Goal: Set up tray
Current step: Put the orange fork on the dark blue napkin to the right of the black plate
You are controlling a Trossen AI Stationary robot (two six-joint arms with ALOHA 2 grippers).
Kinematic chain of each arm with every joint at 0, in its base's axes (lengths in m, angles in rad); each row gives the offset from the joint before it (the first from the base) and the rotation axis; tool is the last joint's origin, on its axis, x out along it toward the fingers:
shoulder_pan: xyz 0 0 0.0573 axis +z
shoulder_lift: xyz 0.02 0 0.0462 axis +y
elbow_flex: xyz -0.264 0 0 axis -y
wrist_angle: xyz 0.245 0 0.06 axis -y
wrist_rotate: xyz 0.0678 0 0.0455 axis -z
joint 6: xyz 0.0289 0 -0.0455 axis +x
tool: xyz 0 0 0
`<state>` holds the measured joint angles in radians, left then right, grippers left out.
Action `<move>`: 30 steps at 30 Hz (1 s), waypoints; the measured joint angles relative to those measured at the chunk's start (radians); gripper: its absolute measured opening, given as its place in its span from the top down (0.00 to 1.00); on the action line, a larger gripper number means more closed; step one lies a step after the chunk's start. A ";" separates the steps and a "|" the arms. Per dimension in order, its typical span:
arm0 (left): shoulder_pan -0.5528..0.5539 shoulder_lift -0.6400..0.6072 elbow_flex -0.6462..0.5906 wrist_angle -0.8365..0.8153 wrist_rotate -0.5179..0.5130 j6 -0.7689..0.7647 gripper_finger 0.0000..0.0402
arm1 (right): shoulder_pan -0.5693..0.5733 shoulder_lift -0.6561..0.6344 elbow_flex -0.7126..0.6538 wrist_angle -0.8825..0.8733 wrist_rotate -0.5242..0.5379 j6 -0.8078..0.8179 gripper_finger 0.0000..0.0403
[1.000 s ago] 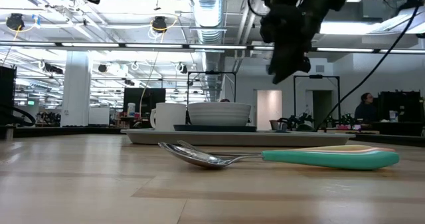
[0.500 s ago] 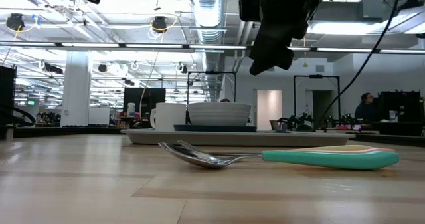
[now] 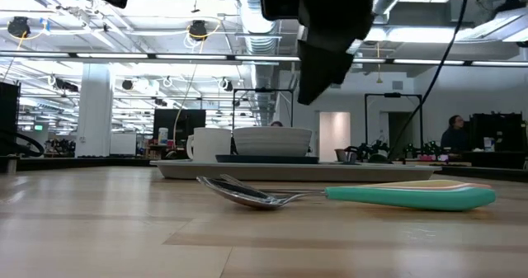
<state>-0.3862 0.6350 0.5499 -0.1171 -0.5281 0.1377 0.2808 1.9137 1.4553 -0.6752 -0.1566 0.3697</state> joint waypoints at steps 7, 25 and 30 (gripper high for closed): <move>0.000 -0.003 0.000 0.031 -0.005 -0.096 0.76 | 0.037 0.138 0.183 -0.193 0.005 0.049 0.72; -0.097 -0.328 -0.084 -0.252 0.297 -0.127 0.76 | 0.047 0.203 0.208 -0.222 0.080 0.160 0.72; -0.097 -0.359 -0.084 -0.308 0.132 -0.146 0.76 | 0.046 0.203 0.208 -0.224 0.080 0.157 0.72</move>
<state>-0.4828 0.2764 0.4660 -0.4247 -0.3958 -0.0087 0.3271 2.1162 1.6630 -0.8990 -0.0765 0.5266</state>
